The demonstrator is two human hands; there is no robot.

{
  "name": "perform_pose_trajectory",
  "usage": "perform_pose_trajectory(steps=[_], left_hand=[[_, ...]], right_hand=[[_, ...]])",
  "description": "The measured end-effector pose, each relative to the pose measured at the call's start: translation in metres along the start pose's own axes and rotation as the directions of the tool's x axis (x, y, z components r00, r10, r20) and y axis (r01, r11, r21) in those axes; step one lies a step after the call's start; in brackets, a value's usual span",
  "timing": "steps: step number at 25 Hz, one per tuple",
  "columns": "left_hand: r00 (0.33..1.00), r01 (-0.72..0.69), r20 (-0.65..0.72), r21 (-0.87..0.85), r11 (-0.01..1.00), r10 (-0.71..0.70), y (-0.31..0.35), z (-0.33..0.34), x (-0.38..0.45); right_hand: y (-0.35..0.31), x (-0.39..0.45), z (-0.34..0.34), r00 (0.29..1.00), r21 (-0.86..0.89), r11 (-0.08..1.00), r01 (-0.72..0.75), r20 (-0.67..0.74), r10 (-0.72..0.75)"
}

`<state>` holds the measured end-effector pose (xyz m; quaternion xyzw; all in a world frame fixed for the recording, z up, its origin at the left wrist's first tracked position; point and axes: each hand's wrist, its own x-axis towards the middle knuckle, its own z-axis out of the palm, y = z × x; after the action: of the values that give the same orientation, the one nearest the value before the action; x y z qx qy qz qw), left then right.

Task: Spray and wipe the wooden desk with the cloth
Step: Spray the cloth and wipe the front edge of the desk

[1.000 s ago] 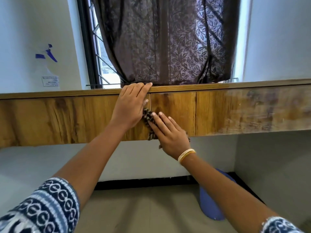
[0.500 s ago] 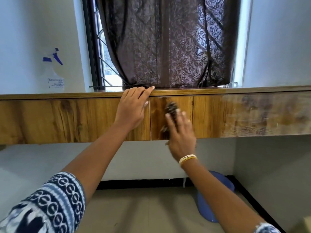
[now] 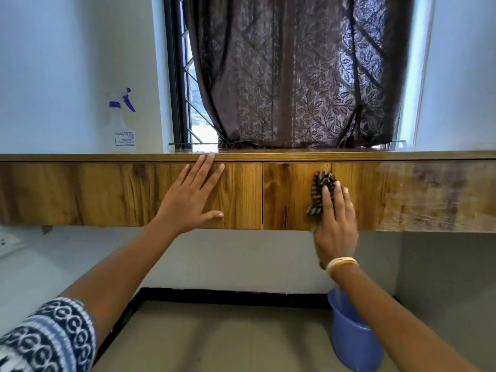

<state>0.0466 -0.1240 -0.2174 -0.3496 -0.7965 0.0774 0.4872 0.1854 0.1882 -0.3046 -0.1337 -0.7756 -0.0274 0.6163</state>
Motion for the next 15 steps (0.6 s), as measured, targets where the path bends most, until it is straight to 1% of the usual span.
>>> perform_pose_trajectory(steps=[1, 2, 3, 4, 5, 6, 7, 8, 9, 10, 11, 12, 13, 15], left_hand=[[1.000, 0.003, 0.005, -0.004, 1.000, -0.003, 0.001, -0.001, 0.000], [1.000, 0.008, 0.008, -0.013, 1.000, -0.008, 0.001, -0.002, 0.001], [1.000, 0.009, 0.010, -0.019, 1.000, -0.009, 0.000, -0.003, 0.001], [1.000, 0.006, 0.011, -0.023, 1.000, -0.006, 0.001, -0.004, 0.000], [1.000, 0.006, 0.011, -0.027, 1.000, -0.006, 0.001, -0.005, 0.000], [1.000, 0.014, 0.003, -0.032, 0.999, -0.014, 0.003, -0.008, -0.001], [1.000, 0.024, -0.009, -0.036, 0.999, -0.024, 0.005, -0.013, 0.001], [0.999, 0.028, -0.027, -0.041, 0.999, -0.029, 0.009, -0.018, 0.004], [0.999, 0.026, -0.040, -0.045, 0.999, -0.028, 0.014, -0.024, 0.011], [0.999, 0.018, -0.042, -0.045, 0.999, -0.020, 0.020, -0.030, 0.020], [1.000, 0.004, -0.031, -0.048, 0.999, -0.006, 0.029, -0.035, 0.031], [1.000, -0.010, -0.018, -0.059, 0.998, 0.009, 0.039, -0.040, 0.043], [1.000, -0.016, -0.011, -0.078, 0.997, 0.015, 0.050, -0.044, 0.054], [1.000, -0.006, -0.017, -0.120, 0.993, 0.004, 0.071, -0.048, 0.074]], right_hand=[[-0.025, 0.004, 0.006, 1.000, 0.030, 0.999, -0.021, -0.012, 0.022], [-0.049, 0.005, 0.012, 0.998, 0.041, 0.997, 0.069, 0.009, -0.070], [-0.070, 0.004, 0.020, 0.965, 0.033, 0.966, 0.257, 0.050, -0.258], [-0.084, 0.001, 0.027, 0.871, 0.020, 0.877, 0.480, 0.106, -0.479], [-0.089, -0.001, 0.030, 0.735, 0.012, 0.747, 0.664, 0.169, -0.656], [-0.088, 0.002, 0.030, 0.631, 0.004, 0.647, 0.763, 0.216, -0.745], [-0.085, 0.010, 0.027, 0.611, -0.008, 0.625, 0.780, 0.225, -0.759], [-0.080, 0.022, 0.022, 0.671, -0.025, 0.681, 0.732, 0.197, -0.715], [-0.075, 0.036, 0.015, 0.767, -0.041, 0.771, 0.635, 0.147, -0.624], [-0.067, 0.054, 0.008, 0.856, -0.057, 0.856, 0.513, 0.096, -0.507], [-0.053, 0.072, 0.001, 0.919, -0.083, 0.915, 0.394, 0.048, -0.392], [-0.034, 0.088, -0.007, 0.958, -0.110, 0.952, 0.287, 0.009, -0.288], [-0.011, 0.099, -0.016, 0.980, -0.120, 0.974, 0.194, -0.029, -0.199], [0.039, 0.104, -0.034, 0.995, -0.091, 0.996, 0.020, -0.091, -0.029]])
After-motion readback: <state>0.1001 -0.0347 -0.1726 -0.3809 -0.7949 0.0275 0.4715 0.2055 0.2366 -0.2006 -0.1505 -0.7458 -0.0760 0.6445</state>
